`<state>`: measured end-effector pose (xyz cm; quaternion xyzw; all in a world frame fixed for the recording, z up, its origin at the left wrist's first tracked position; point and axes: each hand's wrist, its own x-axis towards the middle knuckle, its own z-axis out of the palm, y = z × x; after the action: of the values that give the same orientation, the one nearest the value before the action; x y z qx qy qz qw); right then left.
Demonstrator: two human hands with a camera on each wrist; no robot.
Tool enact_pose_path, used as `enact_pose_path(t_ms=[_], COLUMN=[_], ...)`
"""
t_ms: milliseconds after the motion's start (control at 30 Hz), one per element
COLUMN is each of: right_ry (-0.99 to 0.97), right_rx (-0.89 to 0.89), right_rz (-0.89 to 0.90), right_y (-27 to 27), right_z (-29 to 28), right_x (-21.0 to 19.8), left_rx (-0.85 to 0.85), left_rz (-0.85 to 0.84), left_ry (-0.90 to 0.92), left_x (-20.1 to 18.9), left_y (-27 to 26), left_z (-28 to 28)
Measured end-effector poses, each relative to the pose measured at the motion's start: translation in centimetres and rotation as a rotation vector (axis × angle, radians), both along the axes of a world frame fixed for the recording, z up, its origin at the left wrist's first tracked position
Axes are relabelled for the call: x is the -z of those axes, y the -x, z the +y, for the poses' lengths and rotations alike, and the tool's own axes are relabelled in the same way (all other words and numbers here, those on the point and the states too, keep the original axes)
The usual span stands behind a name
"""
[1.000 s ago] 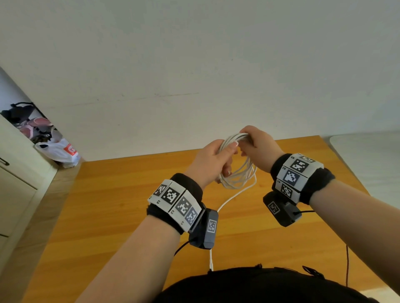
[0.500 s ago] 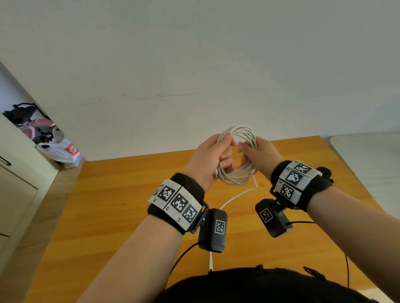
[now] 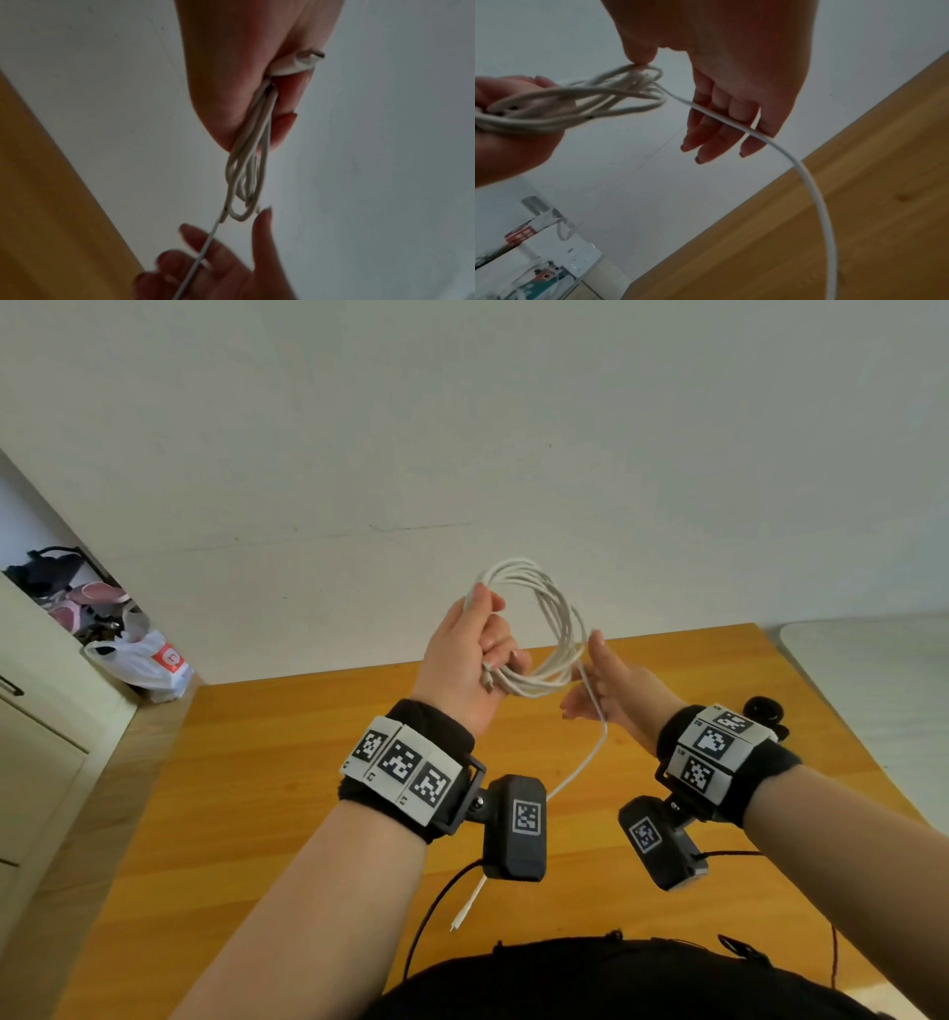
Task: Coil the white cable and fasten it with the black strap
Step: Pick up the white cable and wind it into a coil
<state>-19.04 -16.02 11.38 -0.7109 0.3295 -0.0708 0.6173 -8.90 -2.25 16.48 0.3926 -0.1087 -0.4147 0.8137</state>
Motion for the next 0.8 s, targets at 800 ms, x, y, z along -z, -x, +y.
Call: enact_pose_path(t_ms=[800], right_ry=[0.908], right_rx=[-0.313], right_rz=[0.340], right_y=[-1.0], right_z=[3.1], right_x=[-2.0], left_rx=[-0.252], left_rz=[-0.457], left_ry=[-0.240], left_x=[0.6], left_y=[0.2], left_z=[-1.2])
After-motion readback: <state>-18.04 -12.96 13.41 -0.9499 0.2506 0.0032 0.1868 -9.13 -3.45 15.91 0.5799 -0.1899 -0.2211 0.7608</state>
